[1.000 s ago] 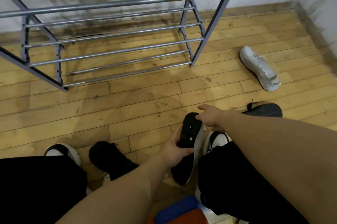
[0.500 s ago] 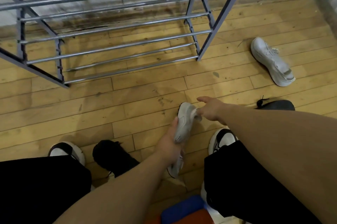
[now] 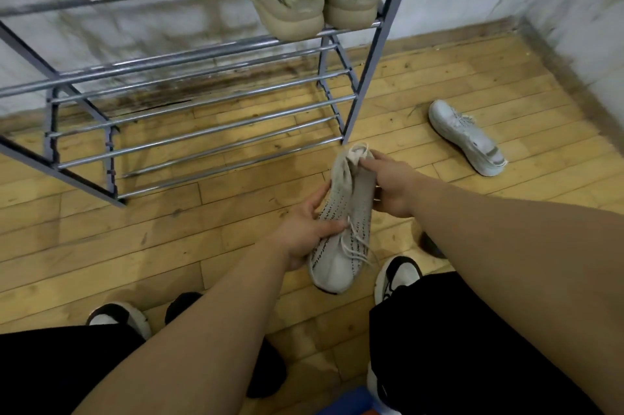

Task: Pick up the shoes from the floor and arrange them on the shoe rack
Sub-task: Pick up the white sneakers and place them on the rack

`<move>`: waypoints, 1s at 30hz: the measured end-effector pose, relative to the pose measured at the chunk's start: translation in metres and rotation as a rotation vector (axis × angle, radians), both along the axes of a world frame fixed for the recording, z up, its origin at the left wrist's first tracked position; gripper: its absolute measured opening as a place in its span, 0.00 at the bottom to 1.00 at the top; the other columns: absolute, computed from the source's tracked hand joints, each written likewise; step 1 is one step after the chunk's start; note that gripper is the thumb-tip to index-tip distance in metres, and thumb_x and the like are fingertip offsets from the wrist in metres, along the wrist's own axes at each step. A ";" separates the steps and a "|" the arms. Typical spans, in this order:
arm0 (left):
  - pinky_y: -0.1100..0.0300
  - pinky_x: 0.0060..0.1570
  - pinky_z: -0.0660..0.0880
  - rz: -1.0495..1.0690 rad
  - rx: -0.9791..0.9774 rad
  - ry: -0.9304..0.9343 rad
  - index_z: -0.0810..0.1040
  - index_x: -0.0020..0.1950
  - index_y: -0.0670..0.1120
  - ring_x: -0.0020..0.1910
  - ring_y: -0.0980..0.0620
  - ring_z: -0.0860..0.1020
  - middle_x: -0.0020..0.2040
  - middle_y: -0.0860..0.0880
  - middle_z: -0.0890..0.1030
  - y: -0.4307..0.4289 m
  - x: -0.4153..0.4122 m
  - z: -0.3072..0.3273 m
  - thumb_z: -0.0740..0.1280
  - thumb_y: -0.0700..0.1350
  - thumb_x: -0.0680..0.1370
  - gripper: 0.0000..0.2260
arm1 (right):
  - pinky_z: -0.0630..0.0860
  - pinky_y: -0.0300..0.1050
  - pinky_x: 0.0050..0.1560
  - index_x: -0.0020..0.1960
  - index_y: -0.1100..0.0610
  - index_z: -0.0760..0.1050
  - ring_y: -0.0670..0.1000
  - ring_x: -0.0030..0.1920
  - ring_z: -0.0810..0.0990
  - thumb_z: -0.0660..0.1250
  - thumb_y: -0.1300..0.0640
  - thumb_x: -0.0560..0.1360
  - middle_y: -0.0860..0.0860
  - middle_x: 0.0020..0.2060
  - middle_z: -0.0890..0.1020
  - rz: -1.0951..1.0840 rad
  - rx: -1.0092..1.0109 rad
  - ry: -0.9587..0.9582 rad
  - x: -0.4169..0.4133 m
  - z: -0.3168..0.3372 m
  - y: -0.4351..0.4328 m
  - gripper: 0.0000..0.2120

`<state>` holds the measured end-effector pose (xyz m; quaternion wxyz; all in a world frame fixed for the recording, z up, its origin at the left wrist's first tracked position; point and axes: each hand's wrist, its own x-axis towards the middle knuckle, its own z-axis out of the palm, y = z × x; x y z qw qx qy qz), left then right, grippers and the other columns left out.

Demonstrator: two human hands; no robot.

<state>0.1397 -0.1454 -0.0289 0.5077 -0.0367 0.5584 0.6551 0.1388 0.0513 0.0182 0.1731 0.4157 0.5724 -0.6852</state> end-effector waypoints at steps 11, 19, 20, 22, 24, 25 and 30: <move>0.43 0.75 0.68 -0.212 -0.248 0.694 0.38 0.80 0.71 0.78 0.48 0.65 0.81 0.54 0.59 0.079 0.014 0.062 0.83 0.65 0.62 0.63 | 0.84 0.56 0.47 0.83 0.46 0.55 0.58 0.51 0.83 0.65 0.56 0.84 0.59 0.75 0.70 0.247 0.227 0.018 -0.025 0.094 0.093 0.32; 0.54 0.60 0.67 -0.472 -0.430 0.859 0.30 0.79 0.69 0.74 0.42 0.68 0.76 0.47 0.58 0.158 -0.009 0.075 0.82 0.57 0.68 0.63 | 0.85 0.51 0.52 0.83 0.44 0.55 0.55 0.53 0.84 0.66 0.50 0.84 0.55 0.70 0.74 0.322 0.357 0.075 -0.021 0.091 0.177 0.32; 0.54 0.60 0.68 -0.493 -0.447 0.858 0.31 0.79 0.70 0.73 0.42 0.69 0.76 0.47 0.58 0.165 -0.016 0.070 0.82 0.57 0.68 0.63 | 0.83 0.53 0.57 0.83 0.43 0.56 0.57 0.56 0.84 0.66 0.47 0.83 0.57 0.71 0.74 0.299 0.369 0.056 -0.018 0.077 0.195 0.33; 0.50 0.65 0.71 -0.514 -0.483 0.822 0.32 0.78 0.72 0.73 0.43 0.69 0.77 0.47 0.59 0.178 -0.030 0.054 0.83 0.59 0.64 0.64 | 0.79 0.57 0.64 0.83 0.44 0.56 0.58 0.61 0.82 0.67 0.42 0.80 0.57 0.71 0.73 0.266 0.487 0.014 -0.010 0.049 0.227 0.35; 0.44 0.71 0.70 -0.514 -0.491 0.782 0.33 0.77 0.72 0.77 0.43 0.66 0.81 0.49 0.58 0.185 -0.043 0.033 0.83 0.62 0.60 0.66 | 0.74 0.57 0.69 0.83 0.46 0.55 0.60 0.68 0.75 0.68 0.37 0.77 0.55 0.74 0.69 0.326 0.698 -0.083 0.000 0.016 0.257 0.40; 0.43 0.72 0.69 -0.512 -0.490 0.760 0.33 0.78 0.72 0.79 0.44 0.64 0.82 0.49 0.56 0.187 -0.048 0.023 0.83 0.62 0.60 0.66 | 0.73 0.55 0.68 0.83 0.46 0.53 0.62 0.70 0.72 0.69 0.36 0.77 0.56 0.76 0.68 0.348 0.777 -0.153 0.005 -0.002 0.270 0.42; 0.45 0.74 0.68 -0.523 -0.470 0.687 0.34 0.79 0.71 0.79 0.50 0.63 0.82 0.56 0.58 0.190 -0.065 -0.012 0.82 0.63 0.61 0.65 | 0.72 0.58 0.69 0.84 0.47 0.44 0.63 0.74 0.68 0.74 0.37 0.73 0.57 0.80 0.58 0.381 0.908 -0.344 0.017 -0.090 0.319 0.52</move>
